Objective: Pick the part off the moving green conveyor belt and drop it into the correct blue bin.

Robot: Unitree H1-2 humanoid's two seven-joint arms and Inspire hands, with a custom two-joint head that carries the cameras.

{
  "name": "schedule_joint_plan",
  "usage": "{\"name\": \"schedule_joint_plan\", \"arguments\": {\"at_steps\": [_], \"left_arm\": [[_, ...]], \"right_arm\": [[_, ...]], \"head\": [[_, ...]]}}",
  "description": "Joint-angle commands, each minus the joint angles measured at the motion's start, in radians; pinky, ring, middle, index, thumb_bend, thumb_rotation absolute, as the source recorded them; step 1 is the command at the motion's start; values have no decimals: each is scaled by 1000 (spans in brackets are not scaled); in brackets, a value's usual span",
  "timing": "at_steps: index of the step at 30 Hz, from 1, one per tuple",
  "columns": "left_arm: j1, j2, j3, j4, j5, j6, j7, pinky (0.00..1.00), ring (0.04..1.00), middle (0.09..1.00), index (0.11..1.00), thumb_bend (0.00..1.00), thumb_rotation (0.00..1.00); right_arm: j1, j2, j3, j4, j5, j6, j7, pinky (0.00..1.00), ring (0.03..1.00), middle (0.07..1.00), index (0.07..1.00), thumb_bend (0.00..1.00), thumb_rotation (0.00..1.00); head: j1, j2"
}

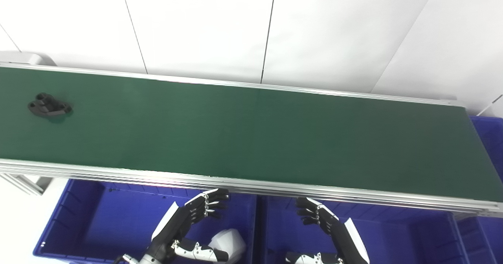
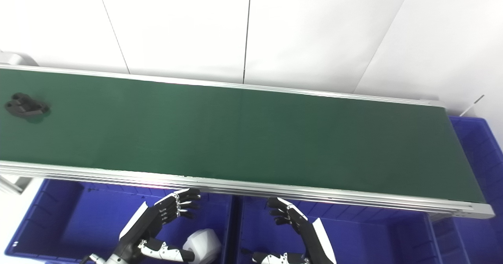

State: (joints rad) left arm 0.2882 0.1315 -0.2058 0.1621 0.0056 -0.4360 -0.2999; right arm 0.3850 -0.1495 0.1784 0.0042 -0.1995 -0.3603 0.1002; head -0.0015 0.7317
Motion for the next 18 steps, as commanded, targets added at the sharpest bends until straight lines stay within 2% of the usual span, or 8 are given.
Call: {"name": "schedule_joint_plan", "arguments": {"at_steps": [1,18], "left_arm": [[-12,4,-1,-17,-7,-34,1,670,757,822,815,851,157],[-13,3,-1,-13,1,-34,15,659,744,811,808,849,141]], "right_arm": [[-7,-2,-4,-12,3,-14,-5,713,774,809,815,829,226],[-4,-1,-5,-15,25,6,7,723,775,802,818,822,223]], "head": [[0,0],[0,0]]}}
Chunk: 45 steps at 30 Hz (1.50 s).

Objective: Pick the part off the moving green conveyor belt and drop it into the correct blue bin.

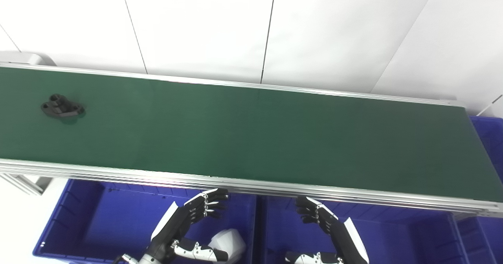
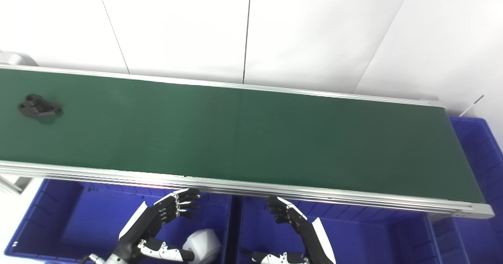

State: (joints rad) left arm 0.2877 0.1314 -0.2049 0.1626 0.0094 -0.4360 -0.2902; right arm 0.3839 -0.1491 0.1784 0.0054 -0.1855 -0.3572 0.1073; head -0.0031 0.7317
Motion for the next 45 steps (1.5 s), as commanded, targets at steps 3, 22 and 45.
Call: {"name": "schedule_joint_plan", "arguments": {"at_steps": [3,22,45], "left_arm": [[-11,3,-4,-17,2,-34,9,658,744,813,809,846,134],[-22,3,-6,0,-3,-34,8,656,749,812,806,850,148],[3,7,-6,-10,-15,-34,-1,672,767,815,804,857,148]], "right_arm": [[-3,-2,-4,-15,17,4,3,728,775,800,821,820,226],[-12,-4,-3,-5,6,1,7,718,764,785,811,827,215],[9,-2,-2,-16,14,-5,7,738,773,792,808,828,194]], "head": [[2,0],[-6,-6],[2,-25]]}}
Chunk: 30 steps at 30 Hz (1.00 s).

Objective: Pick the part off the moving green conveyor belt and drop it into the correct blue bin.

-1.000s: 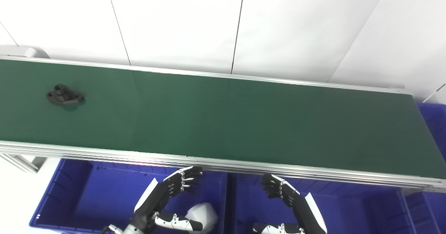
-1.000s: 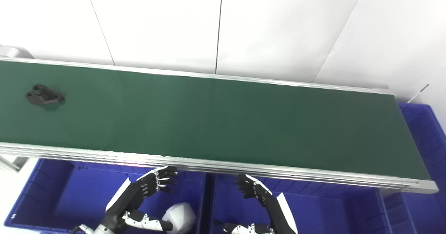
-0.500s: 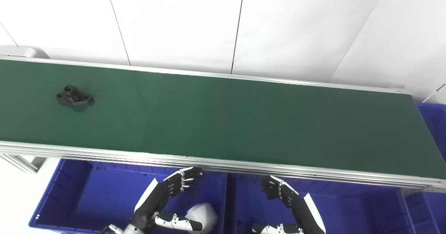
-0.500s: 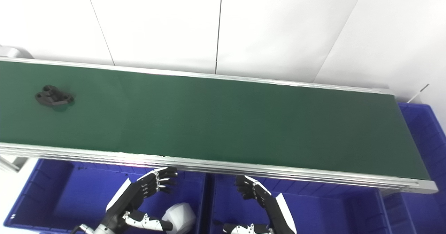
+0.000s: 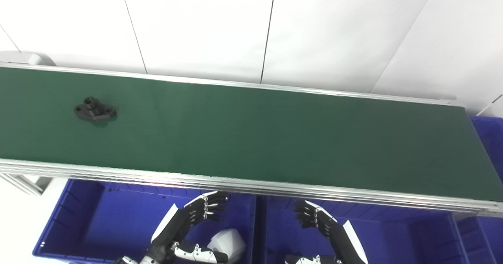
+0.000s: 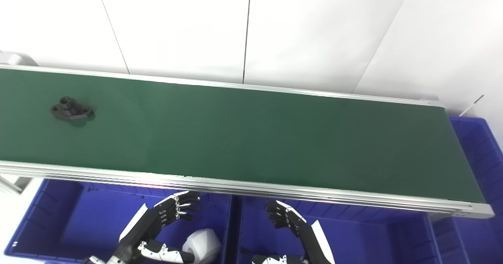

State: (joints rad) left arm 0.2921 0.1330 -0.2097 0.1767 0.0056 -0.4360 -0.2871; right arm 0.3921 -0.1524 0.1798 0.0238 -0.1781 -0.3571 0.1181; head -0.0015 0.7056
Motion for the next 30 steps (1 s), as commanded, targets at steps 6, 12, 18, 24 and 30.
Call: {"name": "schedule_joint_plan", "arguments": {"at_steps": [6,12,18,24,30], "left_arm": [[-4,7,-1,-26,-6,-34,-2,664,764,818,808,845,140],[-4,2,-4,-21,7,-34,13,656,754,811,800,857,149],[-5,4,-11,-20,7,-34,11,656,757,817,809,844,143],[0,1,-18,-17,22,-34,30,658,754,811,802,852,148],[0,2,-22,-19,12,-34,28,668,768,816,804,850,145]], "right_arm": [[2,2,-2,-34,5,-7,-5,706,769,799,814,822,193],[-3,0,-5,-15,-3,-40,-15,707,756,786,809,824,186],[2,-1,-4,-22,8,-25,-13,716,767,799,808,829,171],[0,-9,-5,-11,5,-41,-15,707,763,795,811,825,159],[-2,-10,-4,-4,-2,-58,-24,724,764,796,809,820,151]], "head": [[1,-2],[14,-13],[15,-27],[28,-34],[30,-30]]}}
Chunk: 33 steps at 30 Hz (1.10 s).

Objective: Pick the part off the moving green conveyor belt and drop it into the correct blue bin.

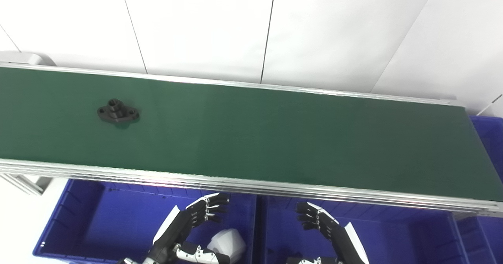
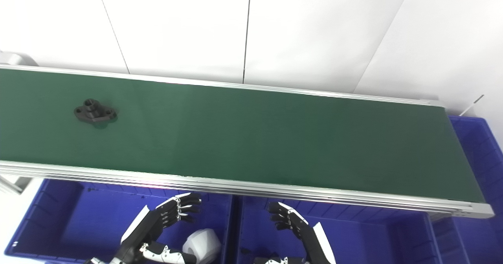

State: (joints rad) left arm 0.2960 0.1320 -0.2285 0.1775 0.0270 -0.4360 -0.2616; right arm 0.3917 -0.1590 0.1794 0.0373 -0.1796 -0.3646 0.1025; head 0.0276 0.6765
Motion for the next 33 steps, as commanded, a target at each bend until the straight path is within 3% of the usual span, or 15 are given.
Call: {"name": "schedule_joint_plan", "arguments": {"at_steps": [1,33], "left_arm": [[-4,4,-3,-20,-12,-34,1,668,765,815,805,848,146],[-20,7,-3,-3,-14,-34,8,662,750,802,793,847,133]], "right_arm": [[-1,-3,-4,-19,-1,-48,-9,726,766,797,810,819,153],[-5,3,-6,-22,14,-32,-5,729,769,790,806,809,155]], "head": [[-1,-4],[-12,8]]}}
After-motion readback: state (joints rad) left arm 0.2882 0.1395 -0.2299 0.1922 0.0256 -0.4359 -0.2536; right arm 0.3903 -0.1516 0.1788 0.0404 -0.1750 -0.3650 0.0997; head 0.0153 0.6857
